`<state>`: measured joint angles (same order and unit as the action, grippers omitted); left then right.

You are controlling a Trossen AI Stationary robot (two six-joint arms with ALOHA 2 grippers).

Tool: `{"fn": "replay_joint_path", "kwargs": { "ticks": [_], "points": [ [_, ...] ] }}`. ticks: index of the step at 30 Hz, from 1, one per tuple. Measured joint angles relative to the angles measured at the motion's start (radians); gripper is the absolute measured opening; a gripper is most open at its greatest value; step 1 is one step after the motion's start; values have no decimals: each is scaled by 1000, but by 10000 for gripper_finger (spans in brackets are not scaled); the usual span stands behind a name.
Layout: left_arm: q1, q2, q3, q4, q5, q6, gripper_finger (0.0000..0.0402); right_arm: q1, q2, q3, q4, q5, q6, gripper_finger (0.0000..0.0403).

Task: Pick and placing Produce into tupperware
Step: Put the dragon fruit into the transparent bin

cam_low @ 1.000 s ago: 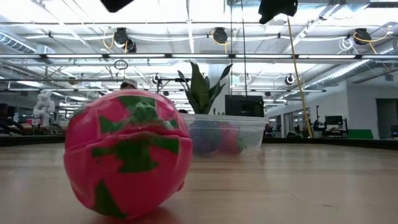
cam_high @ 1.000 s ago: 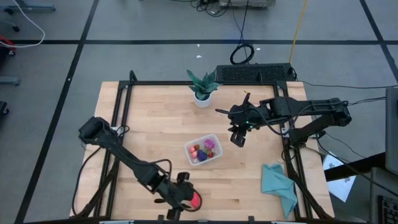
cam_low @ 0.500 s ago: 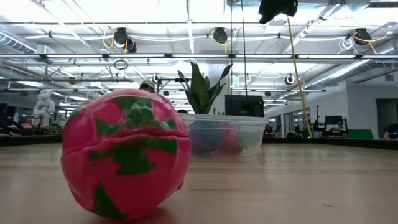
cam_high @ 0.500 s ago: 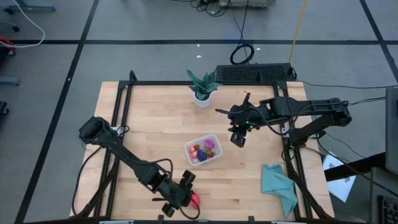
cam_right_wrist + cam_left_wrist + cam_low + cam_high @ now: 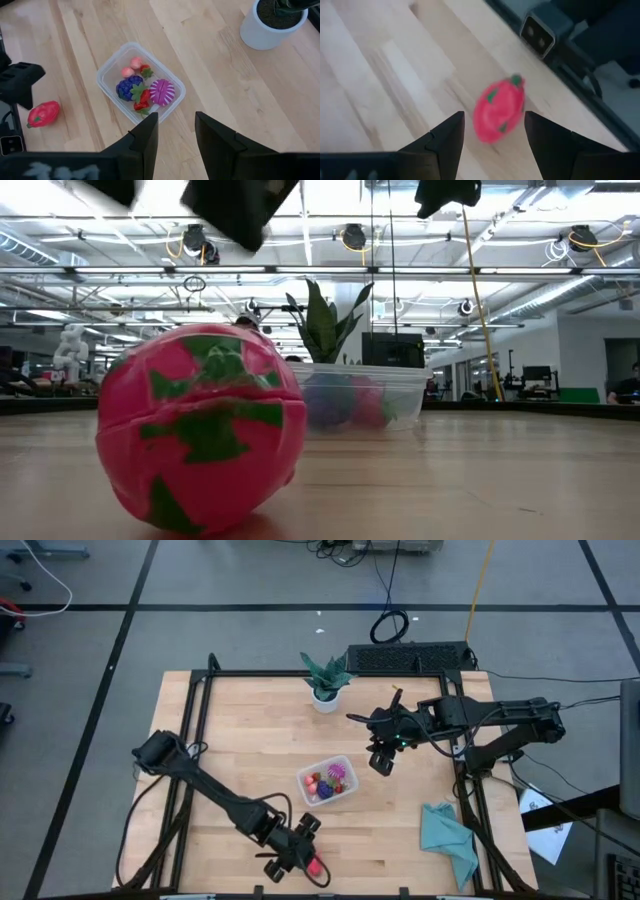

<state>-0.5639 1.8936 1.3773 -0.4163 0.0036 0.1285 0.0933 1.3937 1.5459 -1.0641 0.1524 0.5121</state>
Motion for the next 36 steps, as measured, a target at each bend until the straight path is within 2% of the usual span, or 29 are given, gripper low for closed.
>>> {"fn": "replay_joint_path", "kwargs": {
  "ticks": [11, 25, 30, 36],
  "points": [
    [-19, 20, -1, 9, -4, -3, 218, 0, 0, 0, 21, -1, 0, 121],
    [-16, 32, -1, 45, -41, -3, 306, 0, 0, 0, 47, -23, 0, 121],
    [-11, 103, -2, 51, -43, 1, 312, 0, 0, 0, 59, -31, 3, 121],
    [-2, 123, -2, 57, -52, -2, 313, 0, 0, 0, 68, -31, 3, 121]
  ]
}}
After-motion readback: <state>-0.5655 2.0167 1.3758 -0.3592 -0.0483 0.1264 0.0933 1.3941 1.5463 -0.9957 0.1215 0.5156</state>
